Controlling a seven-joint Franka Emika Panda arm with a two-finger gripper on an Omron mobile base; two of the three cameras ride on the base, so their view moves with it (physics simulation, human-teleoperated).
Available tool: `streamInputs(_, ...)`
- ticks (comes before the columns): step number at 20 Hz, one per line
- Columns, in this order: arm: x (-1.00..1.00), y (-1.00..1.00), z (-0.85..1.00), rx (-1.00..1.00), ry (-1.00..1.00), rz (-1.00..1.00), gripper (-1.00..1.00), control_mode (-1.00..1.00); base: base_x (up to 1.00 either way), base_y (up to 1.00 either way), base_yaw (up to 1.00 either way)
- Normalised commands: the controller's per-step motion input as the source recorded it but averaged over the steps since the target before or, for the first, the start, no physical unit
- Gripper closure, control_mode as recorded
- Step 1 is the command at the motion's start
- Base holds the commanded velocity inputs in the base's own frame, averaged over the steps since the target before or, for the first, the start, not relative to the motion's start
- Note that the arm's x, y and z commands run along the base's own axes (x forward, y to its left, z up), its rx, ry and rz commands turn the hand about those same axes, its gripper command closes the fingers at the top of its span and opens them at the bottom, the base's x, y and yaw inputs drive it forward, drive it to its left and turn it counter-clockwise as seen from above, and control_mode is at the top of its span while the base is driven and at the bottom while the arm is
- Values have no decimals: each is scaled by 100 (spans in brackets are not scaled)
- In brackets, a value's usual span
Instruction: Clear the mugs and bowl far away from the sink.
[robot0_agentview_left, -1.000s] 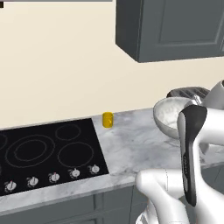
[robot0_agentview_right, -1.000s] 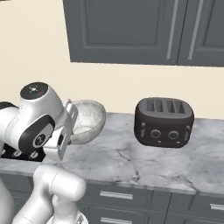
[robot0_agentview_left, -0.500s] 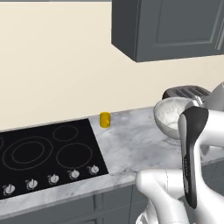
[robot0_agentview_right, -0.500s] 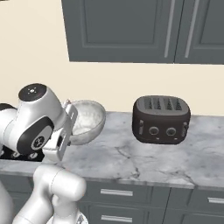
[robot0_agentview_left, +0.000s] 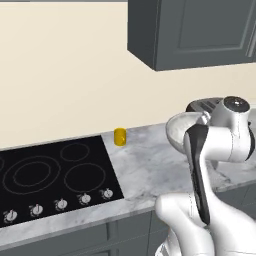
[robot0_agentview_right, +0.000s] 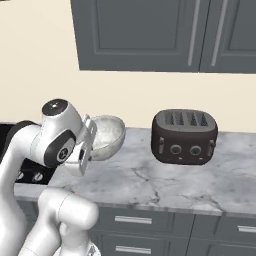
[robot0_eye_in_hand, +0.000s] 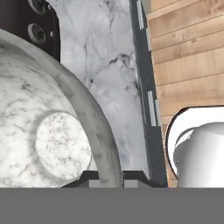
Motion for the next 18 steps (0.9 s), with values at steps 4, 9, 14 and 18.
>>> streamInputs(4, 99, 12, -52, -1, -1, 0, 100, -100, 0, 0, 0)
streamInputs(9, 100, 9, -37, -2, 1, 0, 100, -100, 0, 0, 0)
streamInputs(14, 100, 0, -19, 0, 25, 0, 100, -100, 0, 0, 0)
streamInputs(18, 100, 0, -7, 2, 22, 0, 100, -100, 0, 0, 0)
